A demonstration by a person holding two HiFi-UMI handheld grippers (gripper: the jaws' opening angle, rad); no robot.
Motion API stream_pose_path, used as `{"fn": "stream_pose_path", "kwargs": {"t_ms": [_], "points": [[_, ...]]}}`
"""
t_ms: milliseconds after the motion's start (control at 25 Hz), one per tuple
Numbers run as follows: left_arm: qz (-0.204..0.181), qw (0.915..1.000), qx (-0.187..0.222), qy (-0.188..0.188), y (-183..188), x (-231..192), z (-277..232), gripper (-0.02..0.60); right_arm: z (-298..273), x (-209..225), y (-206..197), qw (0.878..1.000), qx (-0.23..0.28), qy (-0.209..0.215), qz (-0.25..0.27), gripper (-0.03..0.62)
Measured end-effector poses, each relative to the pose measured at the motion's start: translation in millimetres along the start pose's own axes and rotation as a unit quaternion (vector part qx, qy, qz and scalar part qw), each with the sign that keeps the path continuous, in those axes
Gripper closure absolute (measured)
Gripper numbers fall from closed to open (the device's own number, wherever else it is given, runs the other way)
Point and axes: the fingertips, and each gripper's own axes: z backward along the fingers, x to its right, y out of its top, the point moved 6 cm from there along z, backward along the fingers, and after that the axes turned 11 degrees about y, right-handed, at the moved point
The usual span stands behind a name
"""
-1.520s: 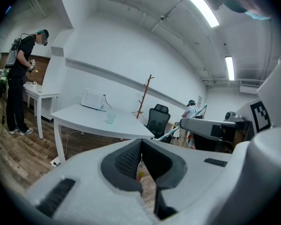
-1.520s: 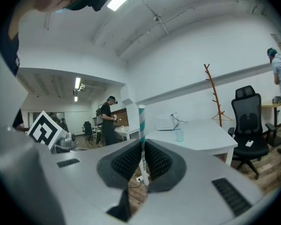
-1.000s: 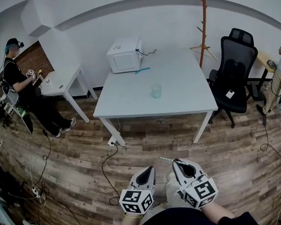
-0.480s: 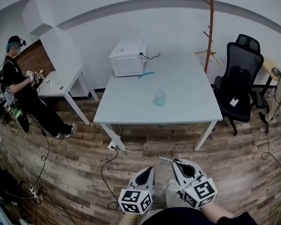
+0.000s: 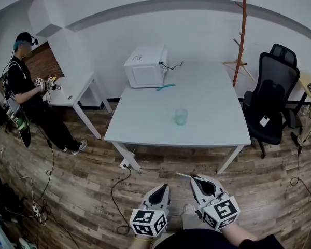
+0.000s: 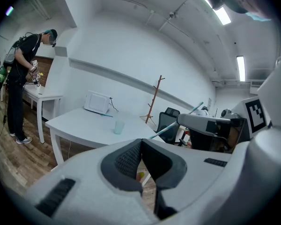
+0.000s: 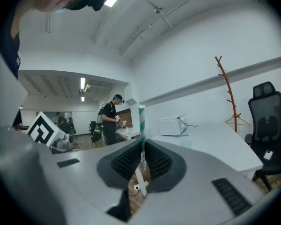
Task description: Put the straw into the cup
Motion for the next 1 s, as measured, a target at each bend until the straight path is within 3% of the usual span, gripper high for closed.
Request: {"fn": "stream_pose_path", "kwargs": {"t_ms": [1000], "points": [[0.003, 0.9996, 0.011, 0.027, 36.2, 11.7, -125.0, 0.563, -58.4, 128.2, 16.5, 1.0, 0.005, 0.029, 0.0, 0.553]]}}
